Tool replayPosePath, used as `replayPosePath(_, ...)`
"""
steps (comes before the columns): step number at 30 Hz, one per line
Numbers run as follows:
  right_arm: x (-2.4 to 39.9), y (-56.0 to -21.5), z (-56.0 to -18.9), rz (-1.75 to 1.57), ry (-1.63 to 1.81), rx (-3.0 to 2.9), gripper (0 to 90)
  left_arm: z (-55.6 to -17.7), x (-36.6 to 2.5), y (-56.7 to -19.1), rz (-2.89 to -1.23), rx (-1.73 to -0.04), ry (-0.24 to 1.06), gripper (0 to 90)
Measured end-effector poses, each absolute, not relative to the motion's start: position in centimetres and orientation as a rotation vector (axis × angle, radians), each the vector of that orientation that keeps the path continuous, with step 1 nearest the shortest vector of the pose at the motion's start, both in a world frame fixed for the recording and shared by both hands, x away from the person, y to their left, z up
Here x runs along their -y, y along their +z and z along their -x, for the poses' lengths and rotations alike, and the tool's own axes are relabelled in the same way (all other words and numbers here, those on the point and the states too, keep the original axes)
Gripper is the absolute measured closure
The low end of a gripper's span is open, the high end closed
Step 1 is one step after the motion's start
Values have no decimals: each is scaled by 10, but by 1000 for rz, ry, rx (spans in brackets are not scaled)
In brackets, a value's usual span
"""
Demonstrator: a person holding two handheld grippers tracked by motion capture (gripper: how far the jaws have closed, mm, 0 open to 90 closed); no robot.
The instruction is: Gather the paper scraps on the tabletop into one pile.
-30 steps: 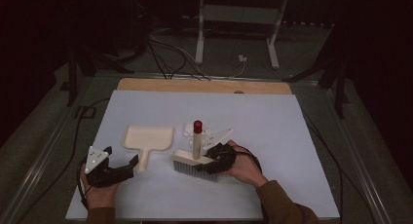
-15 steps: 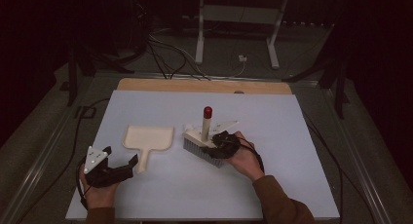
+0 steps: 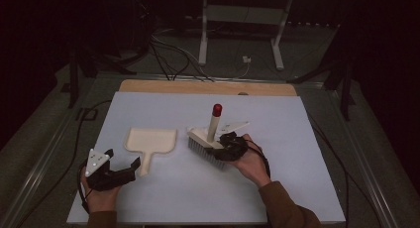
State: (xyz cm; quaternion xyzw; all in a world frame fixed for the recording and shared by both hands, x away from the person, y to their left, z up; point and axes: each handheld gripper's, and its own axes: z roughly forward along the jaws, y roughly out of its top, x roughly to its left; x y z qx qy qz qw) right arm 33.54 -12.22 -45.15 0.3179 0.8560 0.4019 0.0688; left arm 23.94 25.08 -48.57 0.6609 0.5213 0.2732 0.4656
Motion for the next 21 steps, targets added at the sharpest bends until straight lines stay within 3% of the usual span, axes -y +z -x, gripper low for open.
replayPosePath(10,132,-420,-342,-1223,1362,-2315,672,-240,-250,-486,-1630,-1280,668,5)
replayPosePath(21,80,-435,-340,-1343,1268,-2226,672,-240,-250,-486,-1630,-1278,664,4)
